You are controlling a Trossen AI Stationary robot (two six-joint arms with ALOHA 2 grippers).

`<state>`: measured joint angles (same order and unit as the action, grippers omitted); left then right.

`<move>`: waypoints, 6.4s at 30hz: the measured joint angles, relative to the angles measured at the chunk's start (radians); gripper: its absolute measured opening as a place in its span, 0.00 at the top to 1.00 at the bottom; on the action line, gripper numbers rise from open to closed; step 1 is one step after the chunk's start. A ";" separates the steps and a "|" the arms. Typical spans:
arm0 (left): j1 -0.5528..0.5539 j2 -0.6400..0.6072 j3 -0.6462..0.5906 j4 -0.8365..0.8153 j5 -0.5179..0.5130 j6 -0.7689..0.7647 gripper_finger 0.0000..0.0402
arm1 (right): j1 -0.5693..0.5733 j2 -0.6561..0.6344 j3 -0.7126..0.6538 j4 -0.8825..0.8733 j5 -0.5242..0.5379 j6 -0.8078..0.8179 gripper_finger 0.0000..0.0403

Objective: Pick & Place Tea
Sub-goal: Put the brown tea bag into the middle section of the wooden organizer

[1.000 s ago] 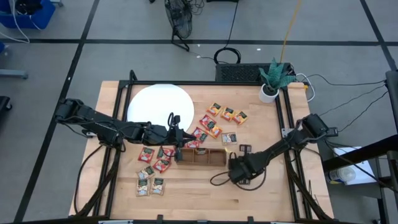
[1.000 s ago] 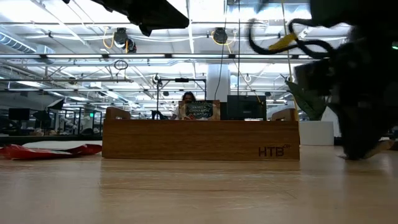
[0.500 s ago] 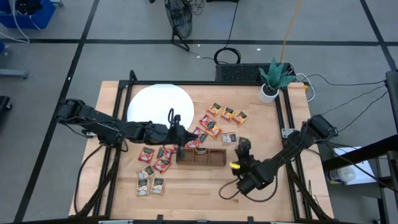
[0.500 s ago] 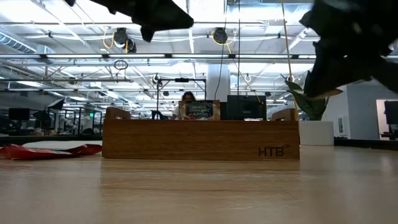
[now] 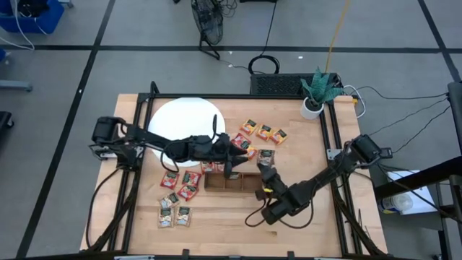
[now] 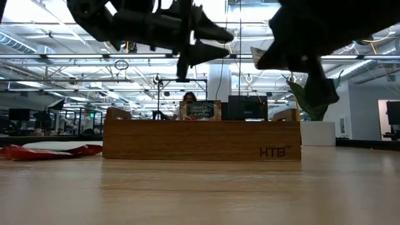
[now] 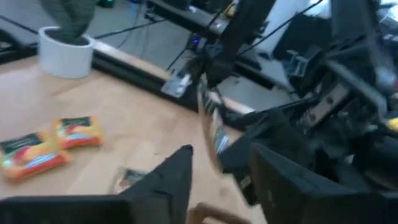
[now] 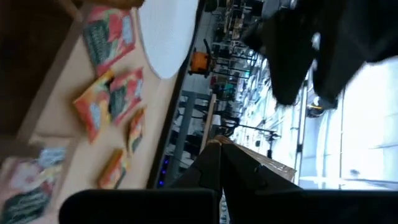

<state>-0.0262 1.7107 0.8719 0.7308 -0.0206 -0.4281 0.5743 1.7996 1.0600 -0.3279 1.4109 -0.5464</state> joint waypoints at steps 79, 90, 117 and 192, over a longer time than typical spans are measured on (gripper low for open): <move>-0.366 -0.086 -0.362 0.339 -0.428 0.669 1.00 | 0.074 -0.534 -0.737 1.135 -0.159 0.531 0.96; -0.353 0.115 -0.361 0.603 -0.470 0.683 1.00 | 0.073 -0.534 -0.737 1.136 -0.158 0.530 0.96; -0.342 0.269 -0.324 0.620 -0.477 0.626 1.00 | 0.075 -0.533 -0.737 1.128 -0.159 0.531 0.96; -0.217 -0.176 -0.332 0.086 -0.650 0.529 0.78 | -0.413 -0.257 -0.282 -0.070 -1.246 0.875 1.00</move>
<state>-0.2429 1.5345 0.5400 0.8169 -0.6704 0.1008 0.1609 1.5424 0.7782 -0.3983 0.1645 0.3288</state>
